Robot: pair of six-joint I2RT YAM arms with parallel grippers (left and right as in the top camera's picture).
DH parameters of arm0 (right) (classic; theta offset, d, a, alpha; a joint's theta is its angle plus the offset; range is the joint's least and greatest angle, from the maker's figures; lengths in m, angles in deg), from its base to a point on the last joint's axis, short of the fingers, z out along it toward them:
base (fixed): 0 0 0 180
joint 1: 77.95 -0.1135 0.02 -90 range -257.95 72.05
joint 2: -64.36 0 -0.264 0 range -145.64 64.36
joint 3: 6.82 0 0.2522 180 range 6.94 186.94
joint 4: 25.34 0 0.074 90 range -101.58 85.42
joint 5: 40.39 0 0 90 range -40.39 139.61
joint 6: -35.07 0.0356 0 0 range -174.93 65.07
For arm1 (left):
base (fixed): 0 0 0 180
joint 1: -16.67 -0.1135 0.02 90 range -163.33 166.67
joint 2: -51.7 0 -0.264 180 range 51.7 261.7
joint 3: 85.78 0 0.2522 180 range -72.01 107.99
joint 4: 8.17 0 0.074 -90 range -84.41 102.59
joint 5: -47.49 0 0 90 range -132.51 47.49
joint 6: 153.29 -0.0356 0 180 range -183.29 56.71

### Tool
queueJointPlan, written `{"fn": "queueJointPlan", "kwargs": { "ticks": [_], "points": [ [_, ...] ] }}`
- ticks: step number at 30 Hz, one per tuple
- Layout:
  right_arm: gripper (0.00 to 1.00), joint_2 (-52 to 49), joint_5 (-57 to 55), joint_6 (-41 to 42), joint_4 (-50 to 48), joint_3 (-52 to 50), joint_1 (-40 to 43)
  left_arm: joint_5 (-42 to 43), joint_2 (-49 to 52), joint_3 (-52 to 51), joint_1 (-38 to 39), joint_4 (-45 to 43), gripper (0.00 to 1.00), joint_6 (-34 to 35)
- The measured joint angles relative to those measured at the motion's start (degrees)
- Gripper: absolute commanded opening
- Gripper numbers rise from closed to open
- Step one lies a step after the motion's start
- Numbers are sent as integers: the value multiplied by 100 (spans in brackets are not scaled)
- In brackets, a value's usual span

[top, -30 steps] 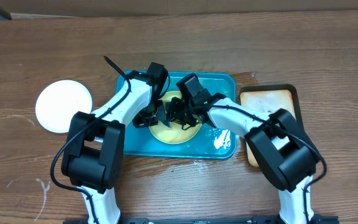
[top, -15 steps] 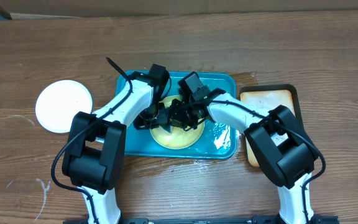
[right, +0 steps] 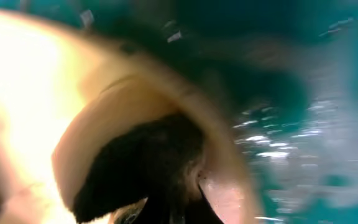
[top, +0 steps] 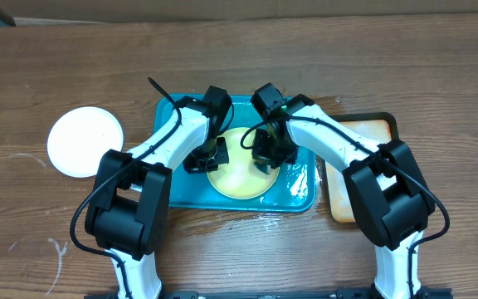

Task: Clean dirty plates on tray and stack at the side
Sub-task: 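Scrub the yellow plate with the sponge while the left gripper holds it, then move the sponge with the right gripper back to the soapy tray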

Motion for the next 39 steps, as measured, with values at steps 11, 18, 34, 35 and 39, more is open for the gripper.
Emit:
{"fn": "queueJointPlan", "kwargs": {
  "ticks": [11, 18, 34, 35, 39],
  "points": [
    [4, 55, -1377, -227, 824, 413, -146, 214, 0, 13, 35, -105, 4, 0],
    [4, 422, -2656, -417, 1491, 925, 59, 199, 0, 15, 28, -79, 4, 2],
    [4, 916, -2940, -387, 2850, 1182, 1635, 533, 0, 9, -17, -933, 4, -317],
    [4, 925, -2826, -457, 2747, 1091, 1766, 608, 0, 7, -20, -1038, 4, -339],
    [4, 955, -2081, -841, 1941, 280, 2135, 813, 9, 0, -20, -1257, 4, -439]
  ]
}}
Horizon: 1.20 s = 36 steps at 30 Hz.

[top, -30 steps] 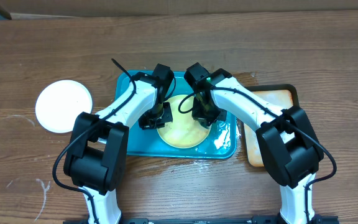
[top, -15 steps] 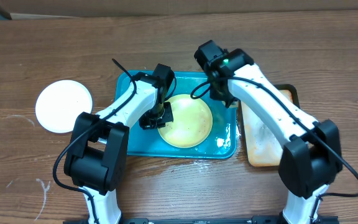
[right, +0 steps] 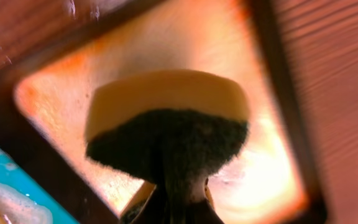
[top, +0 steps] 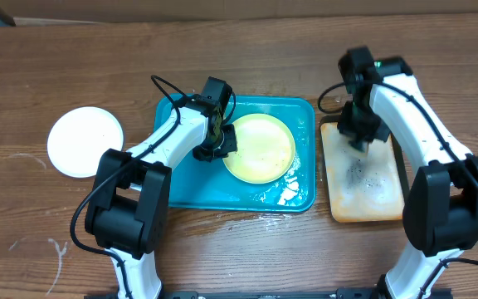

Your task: Clean dirty plates on tray and stack at the side

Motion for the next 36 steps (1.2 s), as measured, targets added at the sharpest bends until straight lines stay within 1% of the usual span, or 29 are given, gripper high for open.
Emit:
{"fn": "queueJointPlan", "kwargs": {
  "ticks": [3, 6, 8, 10, 11, 12, 13, 14, 16, 22, 26, 36],
  "points": [
    [4, 0, 553, -225, -688, -782, 57, 55, 7, 13, 0, 33, 4, -2],
    [4, 0, 933, -315, -1180, -1491, 52, 55, 39, 111, 0, 212, 4, -17],
    [4, 2, 1045, -323, -1384, -1770, 52, 42, 90, 223, 0, 380, 4, -20],
    [4, 63, 1091, -319, -1471, -1832, 57, 20, 133, 337, 0, 516, 4, -22],
    [25, 81, 1106, -313, -1508, -1856, 59, 2, 155, 404, 0, 599, 4, -22],
    [62, 87, 1110, -302, -1537, -1867, 57, -15, 173, 476, 0, 684, 4, -22],
    [77, 87, 1115, -297, -1550, -1869, 59, -31, 181, 538, 0, 734, 4, -22],
    [83, 87, 1099, -313, -1569, -1871, 57, -59, 181, 614, 0, 813, 4, -22],
    [99, 87, 1062, -310, -1574, -1873, 61, -105, 181, 739, 0, 922, 4, -24],
    [100, 96, 966, -463, -1561, -1843, 81, -398, 184, 1211, 4, 1344, 4, -22],
    [100, 96, 957, -509, -1565, -1799, 79, -728, 184, 1753, 46, 1698, 4, -22],
    [100, 120, 940, -636, -1419, -1220, 79, -1700, 184, 3040, 372, 2533, 4, -22]
  ]
}}
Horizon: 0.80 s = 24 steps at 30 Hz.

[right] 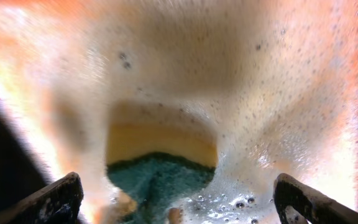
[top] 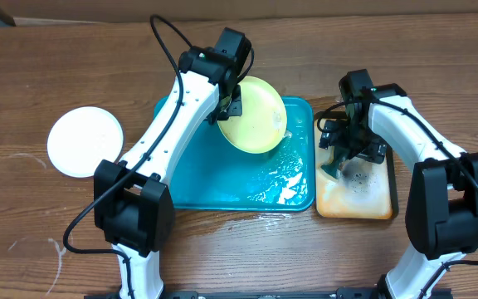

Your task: Clean dirty plates on tray and stack at the side

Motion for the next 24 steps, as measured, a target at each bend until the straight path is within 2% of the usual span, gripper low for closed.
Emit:
{"fn": "queueJointPlan", "kwargs": {
  "ticks": [9, 16, 24],
  "points": [
    [100, 9, 0, -24, 59, 146, 13, -1517, 0, 584, 131, 1211, 4, 168],
    [100, 11, 24, -24, 63, 146, 264, -2444, 0, 1117, 201, 1827, 4, 319],
    [100, 11, 271, -33, 87, 146, 820, -3842, 0, 1325, 859, 2557, 4, 601]
  ]
}}
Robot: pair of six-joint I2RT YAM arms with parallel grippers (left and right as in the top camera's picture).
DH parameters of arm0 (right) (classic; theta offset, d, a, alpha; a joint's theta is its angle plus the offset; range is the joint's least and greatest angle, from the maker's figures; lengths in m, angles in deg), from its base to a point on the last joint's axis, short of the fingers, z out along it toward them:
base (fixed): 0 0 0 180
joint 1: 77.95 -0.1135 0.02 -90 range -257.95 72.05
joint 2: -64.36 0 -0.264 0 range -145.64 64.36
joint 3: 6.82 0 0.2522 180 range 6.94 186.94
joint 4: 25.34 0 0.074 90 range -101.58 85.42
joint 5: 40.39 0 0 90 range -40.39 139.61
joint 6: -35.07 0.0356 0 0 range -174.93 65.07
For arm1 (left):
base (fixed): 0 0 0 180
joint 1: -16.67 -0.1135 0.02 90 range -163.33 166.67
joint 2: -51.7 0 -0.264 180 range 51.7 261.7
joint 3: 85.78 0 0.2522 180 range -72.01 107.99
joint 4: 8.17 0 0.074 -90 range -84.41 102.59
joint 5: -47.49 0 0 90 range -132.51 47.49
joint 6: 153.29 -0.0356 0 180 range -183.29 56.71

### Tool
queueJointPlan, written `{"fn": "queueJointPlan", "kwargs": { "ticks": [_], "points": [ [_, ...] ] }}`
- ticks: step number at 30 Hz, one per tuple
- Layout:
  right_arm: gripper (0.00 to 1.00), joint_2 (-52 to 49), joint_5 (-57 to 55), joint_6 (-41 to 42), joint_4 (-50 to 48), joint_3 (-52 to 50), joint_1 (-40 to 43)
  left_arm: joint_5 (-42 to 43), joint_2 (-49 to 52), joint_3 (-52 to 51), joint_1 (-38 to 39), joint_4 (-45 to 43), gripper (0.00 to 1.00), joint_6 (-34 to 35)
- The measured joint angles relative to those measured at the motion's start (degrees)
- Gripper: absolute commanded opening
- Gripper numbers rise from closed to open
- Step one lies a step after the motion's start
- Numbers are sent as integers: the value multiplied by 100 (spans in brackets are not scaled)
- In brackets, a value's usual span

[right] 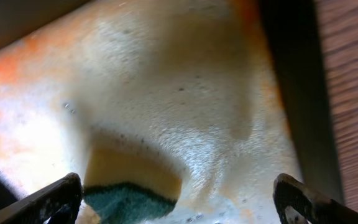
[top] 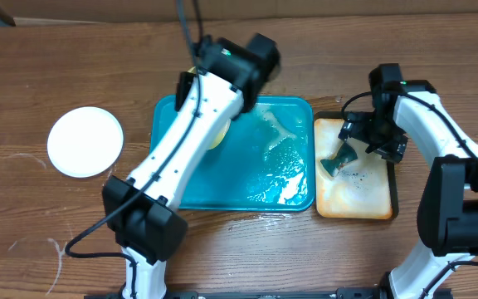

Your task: Clean dirty plates on tray and stack at the side

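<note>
The yellow plate (top: 217, 134) shows only as a sliver over the left part of the wet teal tray (top: 260, 170). The rest is under my raised left arm. The left gripper (top: 243, 87) sits beneath its own wrist, fingers hidden. A clean white plate (top: 85, 141) lies on the table to the left. The yellow-and-green sponge (top: 336, 164) (right: 132, 186) lies loose in the soapy orange tray (top: 363, 195). My right gripper (top: 355, 143) (right: 179, 199) hangs open just above it, with the sponge by the left fingertip (right: 64, 196).
Foam and water streak the teal tray's floor. The orange tray (right: 185, 93) has a dark rim, right of the teal tray. Brown wooden table all round, with a cardboard edge at the back.
My left arm has risen toward the camera and the yellow plate, then tilted over the tray's back, now peeks out under it at the tray's left. The open right gripper has drawn back from the sponge.
First my right gripper held the sponge on the yellow plate in the teal tray, left gripper at the plate's rim. Then the right one held the sponge over the orange tray. Then the sponge lay there released while the left held the plate up, tilted. Now the plate is further left.
</note>
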Motion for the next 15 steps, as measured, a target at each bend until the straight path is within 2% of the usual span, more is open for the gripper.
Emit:
{"fn": "queueJointPlan", "kwargs": {
  "ticks": [9, 15],
  "points": [
    [100, 0, 350, -138, 63, 0, 122, -1759, 0, 2, 1043, 114, 4, 35],
    [100, 0, 501, -140, 61, 0, 122, -2347, 0, 9, 1185, 114, 4, 7]
  ]
}}
